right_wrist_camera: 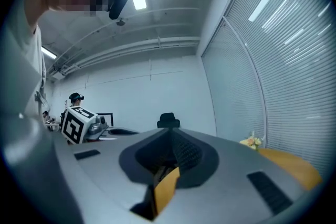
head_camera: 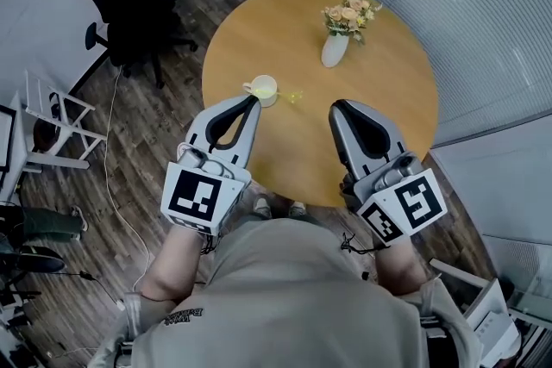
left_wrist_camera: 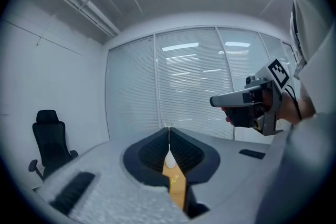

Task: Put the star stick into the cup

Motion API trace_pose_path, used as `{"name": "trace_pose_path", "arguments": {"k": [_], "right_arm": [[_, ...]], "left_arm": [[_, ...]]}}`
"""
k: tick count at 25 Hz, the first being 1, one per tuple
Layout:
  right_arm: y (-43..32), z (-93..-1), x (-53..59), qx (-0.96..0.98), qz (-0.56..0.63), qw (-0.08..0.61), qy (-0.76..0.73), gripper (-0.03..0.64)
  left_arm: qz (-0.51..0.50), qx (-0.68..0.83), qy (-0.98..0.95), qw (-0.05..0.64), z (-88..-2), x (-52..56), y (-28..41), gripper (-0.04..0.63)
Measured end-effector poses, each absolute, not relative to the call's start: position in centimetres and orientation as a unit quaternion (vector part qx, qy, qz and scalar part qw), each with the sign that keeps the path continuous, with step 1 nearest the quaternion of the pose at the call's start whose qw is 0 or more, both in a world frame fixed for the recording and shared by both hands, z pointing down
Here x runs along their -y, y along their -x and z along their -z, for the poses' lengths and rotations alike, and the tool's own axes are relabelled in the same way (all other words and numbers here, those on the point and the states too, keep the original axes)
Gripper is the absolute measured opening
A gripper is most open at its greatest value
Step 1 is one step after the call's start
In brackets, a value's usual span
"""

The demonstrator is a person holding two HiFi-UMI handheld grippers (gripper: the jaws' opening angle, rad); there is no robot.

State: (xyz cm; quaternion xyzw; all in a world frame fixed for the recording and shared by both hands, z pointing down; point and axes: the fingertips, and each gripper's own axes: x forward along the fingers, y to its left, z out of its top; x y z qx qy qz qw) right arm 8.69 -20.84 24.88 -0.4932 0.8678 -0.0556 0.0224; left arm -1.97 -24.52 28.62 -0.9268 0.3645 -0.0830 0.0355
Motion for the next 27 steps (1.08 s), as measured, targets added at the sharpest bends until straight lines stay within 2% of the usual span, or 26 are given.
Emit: {"name": "trace_pose_path", "arguments": {"k": [18, 27], "right_arm": [[-7.3, -25.9, 20.5, -0.875, 0.045, -0.013, 0.482, 0.037], [-8.0, -25.4, 20.8, -0.87, 0.041, -0.009, 0.491, 0.037]], "left_arm": [[0.089, -0.368, 0.925, 0.023, -29.7, 23.3, 3.2, 0.023], [0.09, -0.366, 0.926, 0.028, -29.2, 23.0, 3.3, 0.023]]}}
